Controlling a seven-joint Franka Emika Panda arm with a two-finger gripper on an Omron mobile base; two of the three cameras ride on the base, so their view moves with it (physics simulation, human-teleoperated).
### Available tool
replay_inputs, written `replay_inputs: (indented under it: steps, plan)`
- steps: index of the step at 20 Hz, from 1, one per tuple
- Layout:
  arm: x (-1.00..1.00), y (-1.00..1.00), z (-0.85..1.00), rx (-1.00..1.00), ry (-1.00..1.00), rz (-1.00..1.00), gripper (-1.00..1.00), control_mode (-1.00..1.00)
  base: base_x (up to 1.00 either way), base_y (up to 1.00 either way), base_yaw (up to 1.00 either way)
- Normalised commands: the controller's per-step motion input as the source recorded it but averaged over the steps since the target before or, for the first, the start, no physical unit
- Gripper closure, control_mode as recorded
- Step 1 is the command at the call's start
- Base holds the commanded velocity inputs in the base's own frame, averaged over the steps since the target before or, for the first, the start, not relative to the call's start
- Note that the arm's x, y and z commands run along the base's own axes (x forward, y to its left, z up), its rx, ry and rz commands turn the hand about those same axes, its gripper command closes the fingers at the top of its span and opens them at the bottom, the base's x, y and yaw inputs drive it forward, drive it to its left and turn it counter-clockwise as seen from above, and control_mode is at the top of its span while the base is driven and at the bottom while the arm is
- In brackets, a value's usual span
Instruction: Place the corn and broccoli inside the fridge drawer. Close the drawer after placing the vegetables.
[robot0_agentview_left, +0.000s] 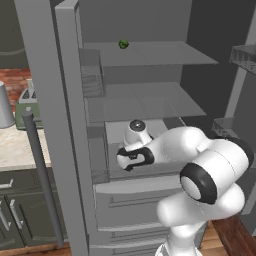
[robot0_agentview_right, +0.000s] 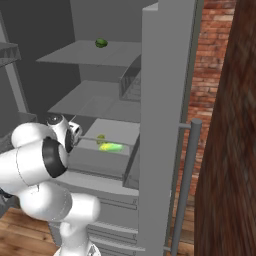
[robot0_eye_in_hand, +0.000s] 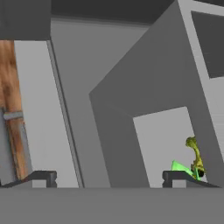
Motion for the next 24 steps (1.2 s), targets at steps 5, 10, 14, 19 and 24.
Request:
replay_inputs:
  steps: [5,10,14,19,24]
  plan:
    - [0.48,-0.05,-0.07,0.0,-0.18,-0.02,-1.0,-1.0,0.0,0.0,0.0]
    - [0.49,-0.03,-0.11,0.0,-0.19,-0.02,-1.0,-1.0,0.0,0.0,0.0]
    - [0.49,0.0,-0.02,0.0,-0.16,-0.04,-1.0,-1.0,0.0,0.0,0.0]
    - [0.5,0.0,-0.06,0.0,-0.09,-0.05,-1.0,-1.0,0.0,0.0,0.0]
    - [0.34,0.0,-0.29,0.0,-0.08,-0.06,-1.0,-1.0,0.0,0.0,0.0]
